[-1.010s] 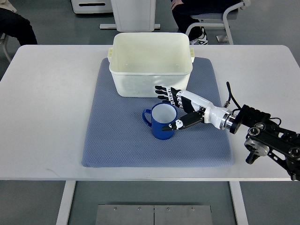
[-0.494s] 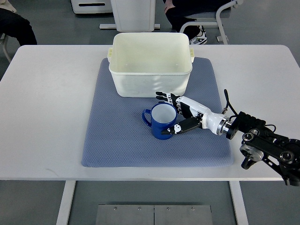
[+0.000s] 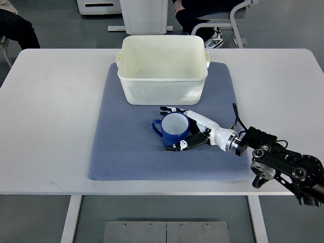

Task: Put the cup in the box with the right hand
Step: 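Close the right hand fingers around the blue mug's body, then lift the blue mug with the right hand above the box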

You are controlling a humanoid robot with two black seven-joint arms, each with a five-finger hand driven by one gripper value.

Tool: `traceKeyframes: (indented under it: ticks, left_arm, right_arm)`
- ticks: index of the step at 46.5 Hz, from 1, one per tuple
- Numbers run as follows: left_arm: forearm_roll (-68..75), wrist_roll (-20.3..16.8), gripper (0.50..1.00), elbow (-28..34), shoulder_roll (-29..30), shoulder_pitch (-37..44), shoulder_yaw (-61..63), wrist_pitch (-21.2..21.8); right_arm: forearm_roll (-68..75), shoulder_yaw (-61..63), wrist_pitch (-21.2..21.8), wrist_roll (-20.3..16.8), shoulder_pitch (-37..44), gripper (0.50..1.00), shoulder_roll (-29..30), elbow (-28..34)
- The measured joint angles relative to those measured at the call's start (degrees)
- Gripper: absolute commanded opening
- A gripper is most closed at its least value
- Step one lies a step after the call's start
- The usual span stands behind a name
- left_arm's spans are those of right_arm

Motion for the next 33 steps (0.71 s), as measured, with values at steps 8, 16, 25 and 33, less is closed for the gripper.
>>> traceKeyframes:
  ticks: [8,16,25,33]
  left_arm:
    - [0.0,0.0,1.000,0.0,0.0,0.0,0.0,0.0]
    - [0.0,0.0,1.000,0.0,0.0,0.0,0.0,0.0]
    - [0.0,0.0,1.000,0.0,0.0,0.0,0.0,0.0]
    - [0.0,0.0,1.000,0.0,0.0,0.0,0.0,0.0]
  right_arm:
    - [0.2,0.1,0.0,0.0,-0.4,0.500,0.1,-1.4]
    - [0.6,0.3,-0.2,1.5,-0.3,0.500,1.3,-2.4]
    - [1.0,0.6,0.4,2.6,0.6,0.500,-1.0,0.0]
    - [1.9,0.8,0.8,2.7,2.5,0.500,-5.1,4.7]
